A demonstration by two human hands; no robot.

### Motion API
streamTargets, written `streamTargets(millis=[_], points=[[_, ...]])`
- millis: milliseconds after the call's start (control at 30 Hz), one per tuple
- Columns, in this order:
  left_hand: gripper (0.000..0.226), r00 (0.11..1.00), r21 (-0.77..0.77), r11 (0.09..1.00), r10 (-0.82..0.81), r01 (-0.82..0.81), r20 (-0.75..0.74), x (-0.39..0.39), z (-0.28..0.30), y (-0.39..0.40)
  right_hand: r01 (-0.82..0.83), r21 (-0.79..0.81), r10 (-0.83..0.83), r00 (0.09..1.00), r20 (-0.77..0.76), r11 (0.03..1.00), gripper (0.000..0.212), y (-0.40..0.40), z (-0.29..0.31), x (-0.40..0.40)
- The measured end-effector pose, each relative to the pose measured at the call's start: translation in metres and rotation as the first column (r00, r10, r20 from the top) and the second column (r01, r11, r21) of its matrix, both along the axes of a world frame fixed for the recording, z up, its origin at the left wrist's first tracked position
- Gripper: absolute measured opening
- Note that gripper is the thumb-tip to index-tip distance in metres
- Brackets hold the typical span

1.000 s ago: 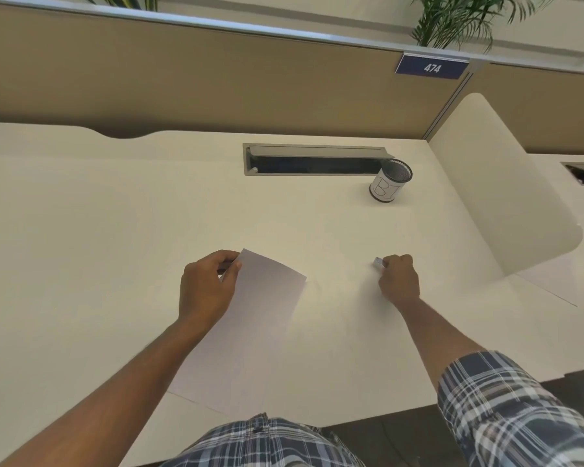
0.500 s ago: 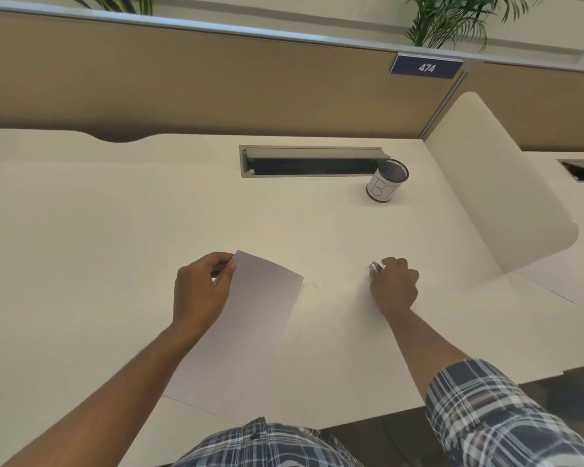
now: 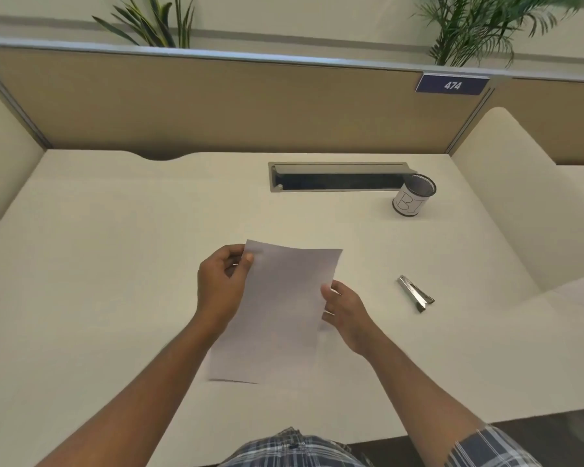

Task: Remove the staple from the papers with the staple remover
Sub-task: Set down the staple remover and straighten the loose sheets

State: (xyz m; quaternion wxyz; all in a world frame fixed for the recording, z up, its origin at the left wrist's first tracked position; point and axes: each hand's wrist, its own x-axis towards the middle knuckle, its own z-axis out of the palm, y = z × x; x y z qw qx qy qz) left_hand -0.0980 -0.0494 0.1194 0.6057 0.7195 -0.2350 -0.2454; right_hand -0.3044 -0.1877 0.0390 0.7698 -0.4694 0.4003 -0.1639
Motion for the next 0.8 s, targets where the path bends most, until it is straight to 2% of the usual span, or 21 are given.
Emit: streamTargets(millis=[133, 200, 300, 433, 533, 600, 700, 800], points=[[0.012, 0.997, -0.105, 0.994, -0.024, 0.016, -0.076, 0.009, 0.010, 0.013, 0.099, -0.112, -0.091, 0.993, 0.077, 0.989, 0.030, 0.014, 0.018, 0.019], [0.012, 0.996, -0.076, 0.995, -0.072, 0.067, -0.061, 0.013, 0.007, 0.020, 0.155, -0.168, -0.142, 0.986, 0.089, 0.974, 0.023, 0.015, 0.034, 0.026], [0.012, 0.997, -0.009, 0.997, -0.076, 0.076, 0.020, 0.014, 0.002, 0.026, 0.189, -0.274, -0.172, 0.981, 0.084, 0.943, 0.020, 0.014, 0.053, 0.035], [0.014, 0.991, -0.101, 0.995, 0.017, -0.003, 0.131, 0.006, 0.011, 0.026, 0.267, -0.446, -0.240, 0.964, 0.117, 0.854, 0.015, 0.015, 0.072, 0.042], [0.015, 0.987, -0.179, 0.984, 0.034, -0.005, 0.159, 0.000, 0.017, 0.028, 0.292, -0.517, -0.264, 0.956, 0.130, 0.805, 0.018, 0.019, 0.081, 0.045], [0.021, 0.990, -0.152, 0.988, 0.012, 0.009, 0.138, -0.001, 0.011, 0.028, 0.248, -0.547, -0.253, 0.965, 0.067, 0.799, 0.018, 0.022, 0.074, 0.045], [0.027, 0.992, -0.033, 0.999, -0.013, 0.017, 0.126, -0.002, -0.007, 0.027, 0.153, -0.540, -0.209, 0.977, -0.044, 0.827, 0.019, 0.029, 0.058, 0.044], [0.020, 0.985, 0.029, 1.000, -0.003, -0.002, 0.172, 0.001, -0.012, 0.020, 0.172, -0.544, -0.232, 0.972, -0.043, 0.821, 0.024, 0.026, 0.064, 0.044]])
